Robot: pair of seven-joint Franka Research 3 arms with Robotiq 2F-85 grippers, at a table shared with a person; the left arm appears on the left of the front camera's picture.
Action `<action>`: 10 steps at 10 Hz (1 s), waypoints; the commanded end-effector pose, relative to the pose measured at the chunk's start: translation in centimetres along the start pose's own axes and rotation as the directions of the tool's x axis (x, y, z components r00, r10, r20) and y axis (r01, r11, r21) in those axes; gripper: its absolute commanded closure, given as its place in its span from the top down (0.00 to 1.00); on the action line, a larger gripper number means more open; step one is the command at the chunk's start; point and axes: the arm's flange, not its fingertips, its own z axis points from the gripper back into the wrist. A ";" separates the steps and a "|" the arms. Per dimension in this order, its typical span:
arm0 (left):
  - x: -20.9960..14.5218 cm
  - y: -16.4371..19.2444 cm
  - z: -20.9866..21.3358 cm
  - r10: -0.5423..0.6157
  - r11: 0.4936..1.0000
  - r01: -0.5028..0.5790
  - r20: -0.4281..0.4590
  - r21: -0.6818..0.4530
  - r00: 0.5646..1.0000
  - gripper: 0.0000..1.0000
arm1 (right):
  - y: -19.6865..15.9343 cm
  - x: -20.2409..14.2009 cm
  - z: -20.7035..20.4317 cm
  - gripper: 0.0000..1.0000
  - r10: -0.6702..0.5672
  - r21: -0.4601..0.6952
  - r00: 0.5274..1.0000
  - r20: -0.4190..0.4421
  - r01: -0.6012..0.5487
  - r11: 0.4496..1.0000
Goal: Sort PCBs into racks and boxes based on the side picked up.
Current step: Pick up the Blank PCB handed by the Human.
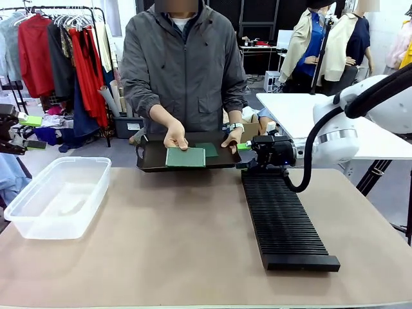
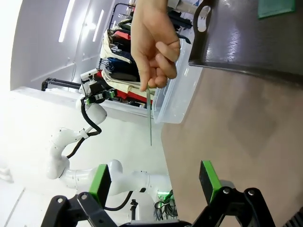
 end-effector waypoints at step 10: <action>0.0 -0.2 0.1 0.007 1.000 -0.007 0.005 -0.004 1.000 1.00 | -3.1 1.6 -9.6 1.00 0.005 0.075 0.998 0.055 -0.009 0.997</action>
